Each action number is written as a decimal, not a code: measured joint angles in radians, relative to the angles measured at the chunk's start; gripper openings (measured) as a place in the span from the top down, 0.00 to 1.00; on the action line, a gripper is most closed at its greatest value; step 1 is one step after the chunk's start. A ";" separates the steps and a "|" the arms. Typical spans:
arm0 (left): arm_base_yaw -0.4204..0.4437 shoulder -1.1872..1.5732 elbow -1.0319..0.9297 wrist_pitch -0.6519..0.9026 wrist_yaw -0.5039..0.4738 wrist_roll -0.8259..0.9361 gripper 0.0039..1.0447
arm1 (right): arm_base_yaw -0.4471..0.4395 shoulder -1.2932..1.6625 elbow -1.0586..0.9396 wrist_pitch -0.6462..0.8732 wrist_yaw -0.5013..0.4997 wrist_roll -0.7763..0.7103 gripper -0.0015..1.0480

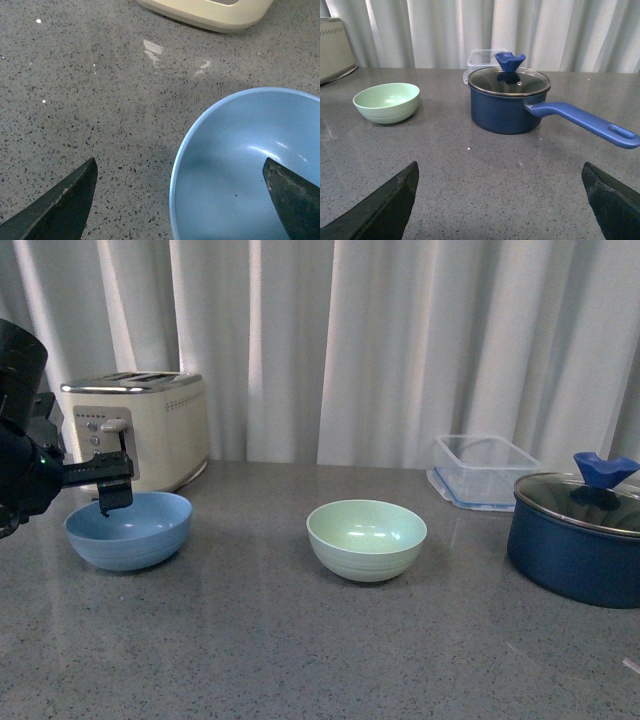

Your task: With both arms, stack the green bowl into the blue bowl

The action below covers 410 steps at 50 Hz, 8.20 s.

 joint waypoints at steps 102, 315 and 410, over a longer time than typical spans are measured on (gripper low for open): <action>-0.251 0.122 0.188 -0.111 -0.103 -0.129 0.96 | 0.000 0.000 0.000 0.000 0.000 0.000 0.10; -0.056 -2.055 -1.468 0.020 0.200 0.206 0.53 | 0.029 0.206 0.135 -0.253 0.026 0.026 0.10; -0.056 -2.056 -1.468 0.020 0.200 0.208 0.06 | 0.220 2.149 1.693 -0.250 -0.008 0.077 0.10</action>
